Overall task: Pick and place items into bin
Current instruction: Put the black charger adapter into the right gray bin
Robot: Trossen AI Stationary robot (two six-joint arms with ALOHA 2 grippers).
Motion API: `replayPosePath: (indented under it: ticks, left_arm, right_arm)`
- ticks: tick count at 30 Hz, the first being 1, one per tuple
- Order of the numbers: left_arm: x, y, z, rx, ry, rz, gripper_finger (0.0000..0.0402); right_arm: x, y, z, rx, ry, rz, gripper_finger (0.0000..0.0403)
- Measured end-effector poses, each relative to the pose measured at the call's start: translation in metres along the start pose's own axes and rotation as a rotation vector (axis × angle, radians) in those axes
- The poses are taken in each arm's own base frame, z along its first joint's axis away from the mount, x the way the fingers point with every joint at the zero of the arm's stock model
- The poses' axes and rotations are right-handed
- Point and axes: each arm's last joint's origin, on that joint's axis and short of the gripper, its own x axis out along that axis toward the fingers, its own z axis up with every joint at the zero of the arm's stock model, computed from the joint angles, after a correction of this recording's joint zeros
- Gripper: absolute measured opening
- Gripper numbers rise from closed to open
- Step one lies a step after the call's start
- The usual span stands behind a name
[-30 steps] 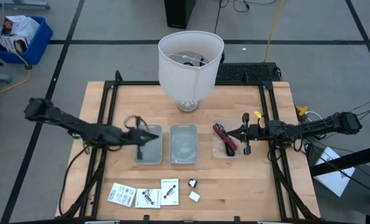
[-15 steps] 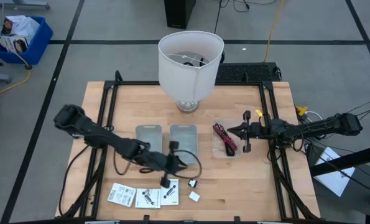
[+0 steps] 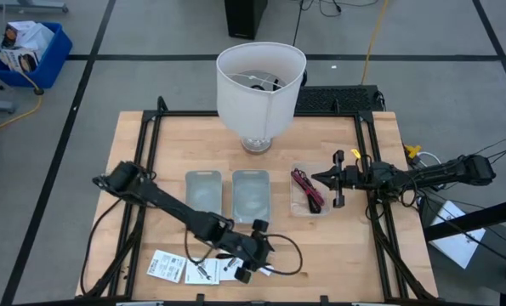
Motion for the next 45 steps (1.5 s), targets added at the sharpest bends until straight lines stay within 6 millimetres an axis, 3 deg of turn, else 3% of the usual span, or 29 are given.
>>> replayPosePath:
  ticks: [7,13,23,45]
  left_arm:
    - [0.020,0.009,-0.025,-0.029,0.147,-0.014,0.0227]
    - [0.028,0.017,-0.032,-0.042,0.172,-0.102,0.0228]
    - [0.046,0.024,-0.047,-0.035,0.207,-0.079,0.0228]
    - [0.046,0.008,-0.052,0.104,0.245,-0.056,0.0227]
  right_arm:
    - [0.000,0.000,0.001,0.014,-0.015,-0.002,0.0000]
    - [0.000,0.000,0.001,0.013,-0.015,-0.003,0.0000]
    - [0.000,0.000,0.001,0.010,-0.014,-0.004,0.0000]
    - [0.000,0.000,0.001,0.010,-0.015,-0.004,0.0000]
